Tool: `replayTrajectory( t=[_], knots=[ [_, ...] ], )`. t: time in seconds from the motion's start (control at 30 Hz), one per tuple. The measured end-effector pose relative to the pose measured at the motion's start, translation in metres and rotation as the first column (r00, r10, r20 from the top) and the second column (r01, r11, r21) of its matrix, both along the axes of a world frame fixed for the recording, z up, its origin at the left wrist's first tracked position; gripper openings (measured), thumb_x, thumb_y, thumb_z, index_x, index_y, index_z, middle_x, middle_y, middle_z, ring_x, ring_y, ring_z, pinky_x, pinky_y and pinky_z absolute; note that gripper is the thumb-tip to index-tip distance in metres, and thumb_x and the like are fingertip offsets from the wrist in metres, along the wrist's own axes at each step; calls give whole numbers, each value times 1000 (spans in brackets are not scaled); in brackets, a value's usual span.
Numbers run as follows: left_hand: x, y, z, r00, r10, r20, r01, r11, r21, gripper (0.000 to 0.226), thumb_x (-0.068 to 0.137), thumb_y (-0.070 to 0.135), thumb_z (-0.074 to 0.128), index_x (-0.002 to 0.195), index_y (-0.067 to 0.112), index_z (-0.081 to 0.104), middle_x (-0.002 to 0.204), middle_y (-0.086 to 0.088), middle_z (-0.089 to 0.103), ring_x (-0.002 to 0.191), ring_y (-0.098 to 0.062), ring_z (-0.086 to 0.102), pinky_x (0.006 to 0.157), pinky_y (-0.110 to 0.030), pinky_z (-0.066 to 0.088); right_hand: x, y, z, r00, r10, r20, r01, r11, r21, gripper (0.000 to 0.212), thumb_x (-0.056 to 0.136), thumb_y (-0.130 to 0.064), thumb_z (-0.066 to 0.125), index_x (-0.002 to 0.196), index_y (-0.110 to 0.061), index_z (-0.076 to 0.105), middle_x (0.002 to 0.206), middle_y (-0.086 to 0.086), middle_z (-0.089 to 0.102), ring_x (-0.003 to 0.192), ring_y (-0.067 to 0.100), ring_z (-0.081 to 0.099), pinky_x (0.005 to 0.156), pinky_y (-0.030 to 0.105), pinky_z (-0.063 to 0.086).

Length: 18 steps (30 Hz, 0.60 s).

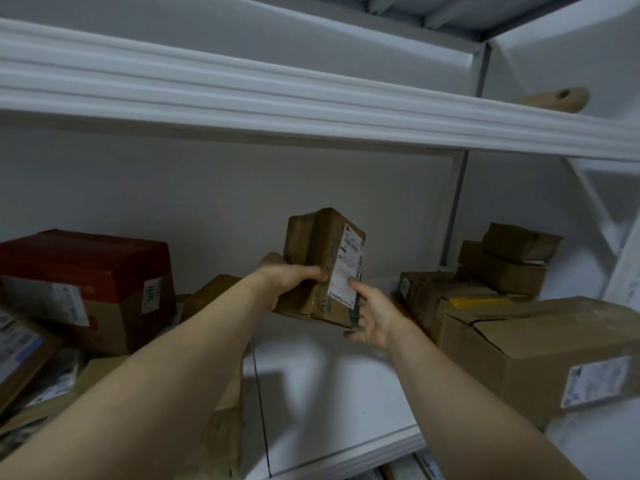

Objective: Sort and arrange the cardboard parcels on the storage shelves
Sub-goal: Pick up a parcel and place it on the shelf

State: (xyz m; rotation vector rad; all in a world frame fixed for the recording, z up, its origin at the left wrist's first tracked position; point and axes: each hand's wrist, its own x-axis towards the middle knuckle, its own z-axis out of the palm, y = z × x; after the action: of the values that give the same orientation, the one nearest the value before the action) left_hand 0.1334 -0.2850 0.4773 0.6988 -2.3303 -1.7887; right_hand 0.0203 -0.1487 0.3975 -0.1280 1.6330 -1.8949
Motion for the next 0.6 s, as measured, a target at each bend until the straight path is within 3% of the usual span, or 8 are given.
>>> replayTrajectory(
  t=[0.13, 0.27, 0.37, 0.43, 0.53, 0.6],
  knots=[
    [1, 4, 4, 999, 4, -39, -4, 1000, -2, 54, 75, 38, 76, 120, 15, 54, 89, 1, 61, 75, -13, 59, 51, -25, 42, 3, -2, 8, 1000, 4, -23, -5, 1000, -17, 50, 91, -46, 57, 130, -15, 51, 129, 15, 59, 124, 33, 50, 111, 56, 30],
    [0, 4, 4, 996, 1, -94, -4, 1000, -30, 61, 74, 34, 79, 125, 15, 53, 98, -2, 62, 80, -17, 61, 65, -28, 49, 8, -6, 18, 998, 11, -67, -11, 1000, 4, 51, 90, -44, 60, 133, -18, 50, 131, 13, 57, 123, 31, 51, 107, 53, 36],
    [1, 1, 9, 988, 83, -131, -70, 993, 99, 49, 78, 25, 76, 120, 9, 57, 89, -7, 62, 70, -19, 60, 54, -27, 48, 13, -9, 26, 998, 12, -68, -9, 999, 43, 61, 81, -49, 68, 132, -22, 48, 138, 8, 47, 132, 33, 41, 105, 55, 35],
    [-2, 4, 14, 990, 91, -107, -73, 984, 164, 44, 79, 27, 75, 115, 11, 55, 86, -9, 62, 70, -22, 59, 52, -29, 47, 14, 0, 32, 1000, 0, -27, 0, 1000, 24, 74, 77, -55, 69, 139, -22, 43, 145, 15, 40, 137, 37, 33, 107, 58, 32],
    [-9, 6, 20, 995, 59, -83, -37, 969, 244, 41, 78, 35, 74, 109, 15, 56, 93, -9, 61, 80, -27, 59, 68, -41, 53, 16, 12, 40, 999, 5, 41, -2, 998, -61, 84, 77, -60, 66, 146, -27, 31, 150, 25, 32, 140, 41, 27, 103, 60, 33],
    [-15, 9, 22, 997, 17, -77, 7, 958, 288, 30, 79, 39, 71, 96, 17, 58, 93, -9, 59, 82, -28, 58, 81, -48, 51, 16, 20, 47, 999, -3, 50, 9, 993, -121, 81, 76, -59, 66, 143, -25, 35, 144, 23, 41, 134, 41, 37, 96, 57, 41]
  ],
)
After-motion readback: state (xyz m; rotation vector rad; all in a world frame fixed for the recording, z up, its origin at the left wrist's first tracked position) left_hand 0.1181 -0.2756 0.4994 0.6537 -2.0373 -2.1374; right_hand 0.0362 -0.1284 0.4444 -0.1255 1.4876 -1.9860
